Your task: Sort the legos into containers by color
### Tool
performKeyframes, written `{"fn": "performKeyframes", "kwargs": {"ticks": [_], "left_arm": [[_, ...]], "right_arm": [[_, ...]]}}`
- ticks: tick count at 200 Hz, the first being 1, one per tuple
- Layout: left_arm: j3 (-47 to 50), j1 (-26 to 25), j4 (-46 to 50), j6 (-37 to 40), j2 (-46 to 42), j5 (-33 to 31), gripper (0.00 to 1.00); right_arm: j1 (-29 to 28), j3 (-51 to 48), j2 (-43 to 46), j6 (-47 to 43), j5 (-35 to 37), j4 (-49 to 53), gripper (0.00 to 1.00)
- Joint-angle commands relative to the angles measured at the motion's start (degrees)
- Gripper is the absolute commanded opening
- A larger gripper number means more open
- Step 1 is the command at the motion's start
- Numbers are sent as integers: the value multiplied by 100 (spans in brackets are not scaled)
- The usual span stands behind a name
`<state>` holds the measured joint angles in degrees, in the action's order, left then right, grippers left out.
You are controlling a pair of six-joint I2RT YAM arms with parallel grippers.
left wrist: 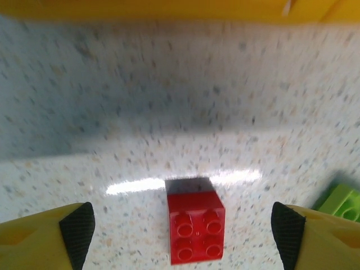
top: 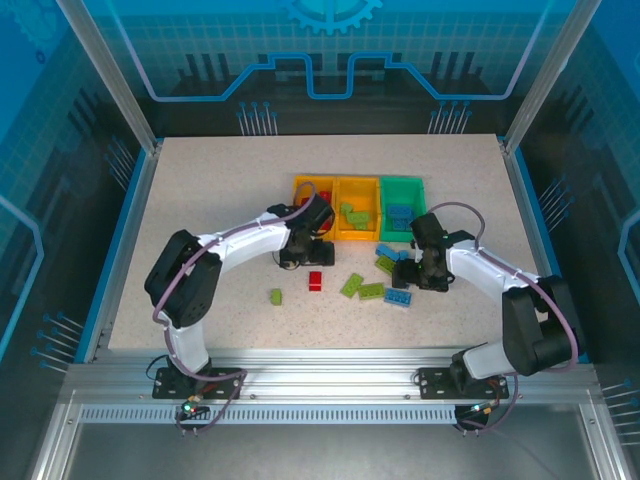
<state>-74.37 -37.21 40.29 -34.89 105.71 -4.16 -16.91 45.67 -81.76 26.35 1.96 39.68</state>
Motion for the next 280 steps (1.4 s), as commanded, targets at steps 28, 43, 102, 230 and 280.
{"fn": "performKeyframes", "kwargs": {"ticks": [28, 43, 102, 230, 280], "left_arm": [[386, -368, 29, -367, -71, 101, 81], [404, -450, 9, -408, 30, 97, 77], [218, -487, -84, -396, 440, 72, 52], [-694, -160, 447, 231, 61, -328, 30], [-1882, 271, 735, 786, 437, -314, 30]], "right_arm": [[-85, -24, -33, 119, 58, 43, 81], [-77, -18, -33, 105, 108, 79, 81], [-50, -21, 1, 207, 95, 53, 81], [-50, 14, -52, 551, -178, -254, 75], [-50, 77, -316, 658, -111, -403, 70]]}}
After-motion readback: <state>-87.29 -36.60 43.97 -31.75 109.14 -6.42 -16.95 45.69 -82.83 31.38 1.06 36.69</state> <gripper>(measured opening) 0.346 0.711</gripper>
